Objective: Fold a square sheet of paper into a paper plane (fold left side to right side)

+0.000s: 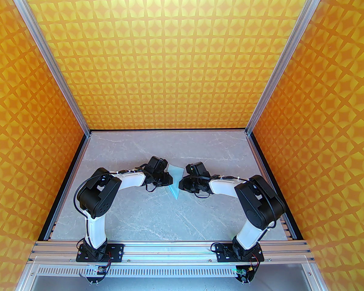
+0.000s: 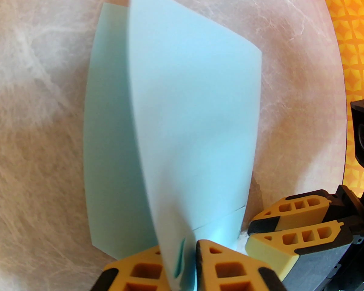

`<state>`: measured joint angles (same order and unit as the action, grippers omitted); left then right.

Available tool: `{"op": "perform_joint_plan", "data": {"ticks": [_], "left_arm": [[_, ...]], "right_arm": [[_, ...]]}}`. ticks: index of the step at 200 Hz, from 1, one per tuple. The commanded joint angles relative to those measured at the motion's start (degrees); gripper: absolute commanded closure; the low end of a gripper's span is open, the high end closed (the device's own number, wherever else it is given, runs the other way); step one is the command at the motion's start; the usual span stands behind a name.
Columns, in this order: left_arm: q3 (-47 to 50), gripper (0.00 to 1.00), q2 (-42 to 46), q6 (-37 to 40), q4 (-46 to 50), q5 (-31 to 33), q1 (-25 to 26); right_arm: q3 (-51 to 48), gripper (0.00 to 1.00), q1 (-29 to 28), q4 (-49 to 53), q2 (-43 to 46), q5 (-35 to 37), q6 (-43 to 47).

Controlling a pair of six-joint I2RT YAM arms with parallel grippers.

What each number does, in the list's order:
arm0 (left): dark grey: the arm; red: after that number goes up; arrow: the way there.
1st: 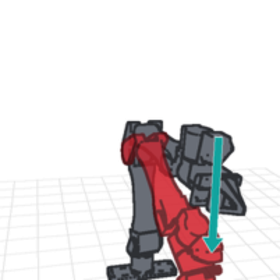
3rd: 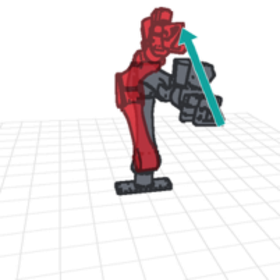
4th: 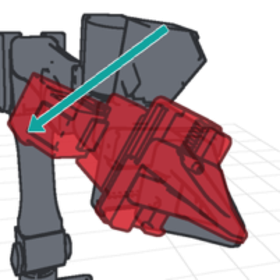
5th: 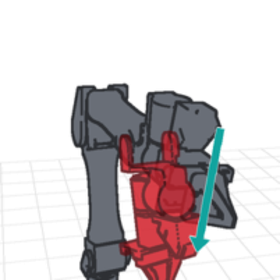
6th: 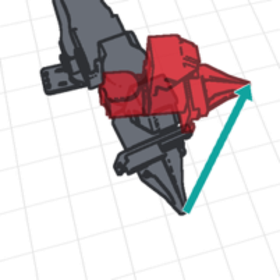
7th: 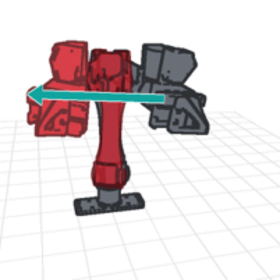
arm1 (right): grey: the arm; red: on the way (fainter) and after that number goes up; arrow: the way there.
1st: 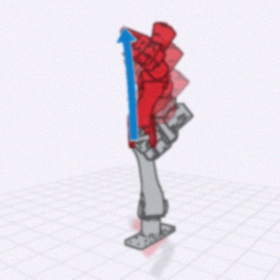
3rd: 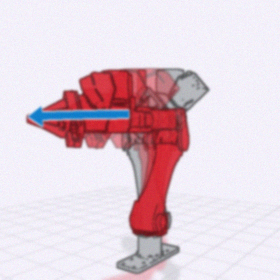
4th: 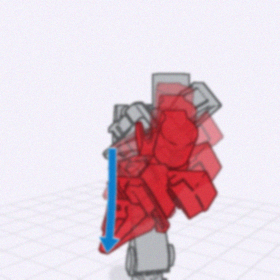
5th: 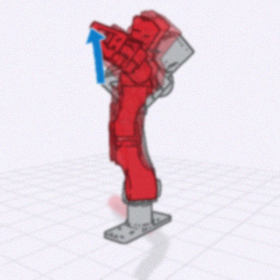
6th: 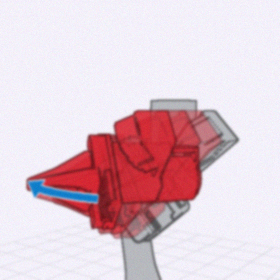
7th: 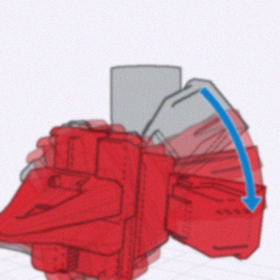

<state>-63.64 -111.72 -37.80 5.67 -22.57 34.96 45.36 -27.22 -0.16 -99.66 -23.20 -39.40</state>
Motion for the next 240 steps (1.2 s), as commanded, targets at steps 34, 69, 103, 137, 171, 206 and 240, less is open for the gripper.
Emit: {"op": "perform_joint_plan", "data": {"ticks": [34,69,103,137,171,206,240], "left_arm": [[-0.17,0.83,-0.43,1.09,1.58,0.86,0.49],[-0.50,0.79,0.19,1.11,1.93,0.87,0.55],[-1.04,0.68,2.04,1.37,3.04,1.27,0.55],[-0.97,0.63,4.25,1.94,4.26,2.27,-0.54],[-0.63,0.63,5.03,2.56,4.52,2.27,-1.28],[0.17,0.64,5.00,2.62,4.07,2.60,-1.95],[-0.07,0.70,5.35,3.29,3.00,2.54,-2.00]], "right_arm": [[-1.07,0.84,0.59,-4.18,-1.73,-1.16,-3.42],[-0.35,0.90,0.63,-2.30,-2.66,-0.11,-2.92],[0.10,0.90,0.68,-1.09,-3.23,0.66,-2.61],[0.16,0.91,0.67,-1.15,-3.16,0.55,-2.35],[-0.05,0.90,0.68,-1.33,-2.63,0.09,-2.18],[-0.06,0.89,0.69,-1.33,-2.38,-0.01,-2.02],[-0.10,0.89,0.76,-1.85,-2.83,-0.55,-2.00]]}}
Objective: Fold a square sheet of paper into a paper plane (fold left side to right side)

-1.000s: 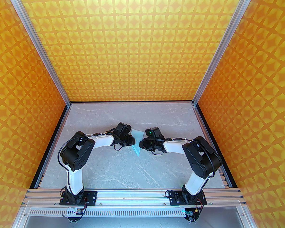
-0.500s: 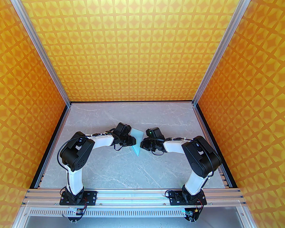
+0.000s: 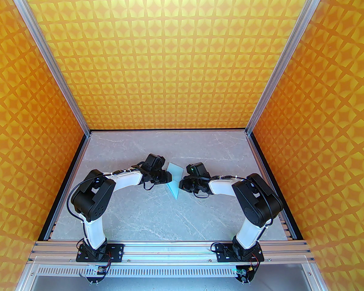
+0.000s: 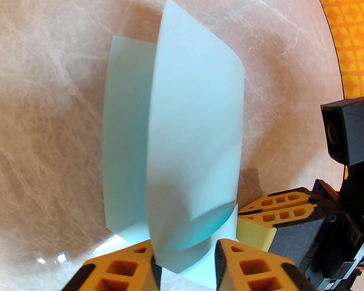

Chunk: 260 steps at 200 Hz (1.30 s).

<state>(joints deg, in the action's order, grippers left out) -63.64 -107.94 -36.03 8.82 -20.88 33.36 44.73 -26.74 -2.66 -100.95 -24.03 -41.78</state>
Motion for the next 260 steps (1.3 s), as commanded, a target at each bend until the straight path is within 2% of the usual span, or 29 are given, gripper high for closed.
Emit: {"op": "perform_joint_plan", "data": {"ticks": [1,10,94,164,214,260], "left_arm": [[-0.03,0.71,1.54,1.55,-0.17,0.85,-0.40],[-0.17,0.74,1.42,1.69,-0.05,0.85,-0.32],[0.84,0.75,-2.12,0.74,-1.53,0.92,0.21],[1.52,0.73,2.28,0.65,-2.66,1.11,1.05],[2.55,0.64,2.39,1.40,-4.49,1.15,2.91],[4.52,0.66,1.91,2.22,-6.38,1.11,4.01]], "right_arm": [[0.53,0.89,0.24,0.60,-1.54,0.24,0.38],[0.41,0.89,0.29,0.58,-1.58,0.27,0.30],[-0.47,0.87,0.59,0.37,0.38,0.06,0.48],[-0.61,0.87,0.81,0.46,-0.13,0.24,0.65],[-0.58,0.87,0.90,0.48,-0.18,0.13,0.57],[-0.39,0.87,0.99,0.55,-0.03,0.19,0.56]]}}
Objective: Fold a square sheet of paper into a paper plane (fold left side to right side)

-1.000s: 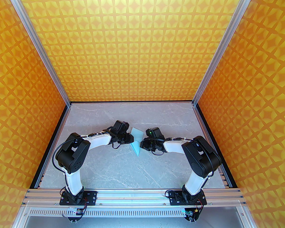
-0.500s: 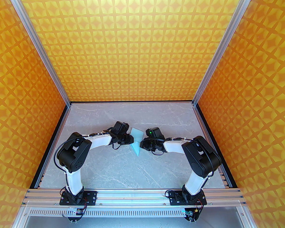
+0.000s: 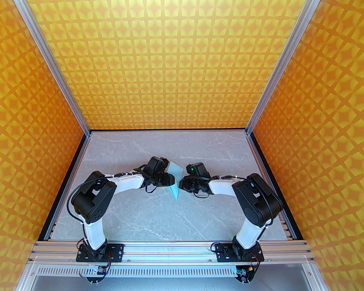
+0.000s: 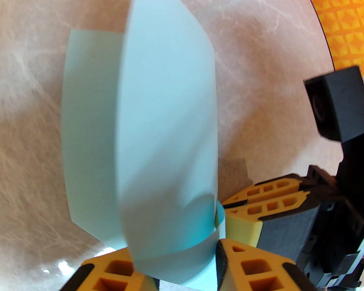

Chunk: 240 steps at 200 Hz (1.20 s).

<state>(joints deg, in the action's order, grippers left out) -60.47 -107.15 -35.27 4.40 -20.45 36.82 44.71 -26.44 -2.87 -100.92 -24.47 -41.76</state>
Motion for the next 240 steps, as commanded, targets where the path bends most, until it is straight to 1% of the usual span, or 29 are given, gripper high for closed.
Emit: {"op": "perform_joint_plan", "data": {"ticks": [1,6,13,24,41,43,47,90,120,161,222,240], "left_arm": [[1.38,0.66,1.10,1.48,-1.95,0.67,0.59],[1.45,0.67,0.86,1.40,-2.02,0.67,0.56],[1.42,0.70,0.56,1.31,-2.04,0.87,0.55],[1.11,0.73,0.28,1.27,-1.43,2.28,0.58],[0.02,0.73,0.37,2.11,0.61,5.32,0.55],[-0.11,0.73,0.37,2.17,0.98,5.74,1.84],[-0.54,0.74,0.30,2.35,1.76,6.58,2.45],[-4.94,0.75,-2.12,3.04,9.28,14.92,5.23],[-7.25,0.79,-3.38,3.29,12.44,18.95,6.65],[-7.56,0.79,-3.85,3.20,12.79,19.17,6.78],[-8.17,0.79,-4.11,3.27,13.17,19.22,7.29],[-8.63,0.79,-4.36,3.43,13.56,19.22,7.43]], "right_arm": [[-0.39,0.87,0.68,0.72,-0.10,0.64,0.58],[-0.39,0.87,0.68,0.76,-0.11,0.61,0.54],[-0.40,0.87,0.64,0.76,-0.13,0.57,0.54],[-0.41,0.87,0.68,0.76,-0.11,0.50,0.54],[-0.40,0.87,0.68,0.98,-0.02,0.60,0.73],[-0.30,0.87,0.68,1.02,-0.05,0.59,0.72],[-0.32,0.87,0.73,1.09,-0.04,0.64,0.71],[-0.14,0.86,0.77,0.94,0.06,0.46,0.63],[-0.49,0.83,0.94,1.14,1.08,0.32,0.54],[-2.66,0.79,1.91,-0.92,3.89,-0.64,-0.14],[-3.15,0.78,1.91,-8.09,0.37,-4.73,-2.79],[-2.34,0.77,1.91,-7.11,-0.29,-4.72,-2.64]]}}
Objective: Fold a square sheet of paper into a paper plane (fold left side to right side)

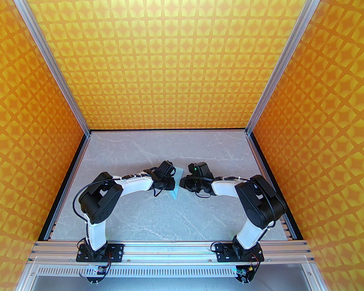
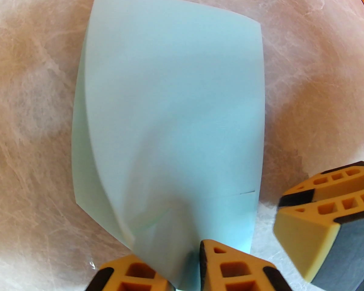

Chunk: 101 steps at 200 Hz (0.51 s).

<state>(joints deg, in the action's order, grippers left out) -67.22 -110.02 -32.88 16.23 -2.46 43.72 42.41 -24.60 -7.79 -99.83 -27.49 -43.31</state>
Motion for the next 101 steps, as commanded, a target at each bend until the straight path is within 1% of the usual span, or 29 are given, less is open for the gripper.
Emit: {"op": "perform_joint_plan", "data": {"ticks": [1,58,101], "left_arm": [[-1.96,0.79,-1.51,1.01,1.76,1.23,0.55],[-2.57,0.79,-2.15,1.34,2.10,1.21,1.19],[-2.47,0.79,-1.70,1.62,2.09,1.20,1.19]], "right_arm": [[-0.05,0.77,0.08,-2.12,-1.36,-1.74,-1.04],[1.05,0.79,0.08,-1.84,-4.51,-2.16,-2.01],[1.09,0.80,-0.01,-2.07,-4.64,-2.39,-2.31]]}}
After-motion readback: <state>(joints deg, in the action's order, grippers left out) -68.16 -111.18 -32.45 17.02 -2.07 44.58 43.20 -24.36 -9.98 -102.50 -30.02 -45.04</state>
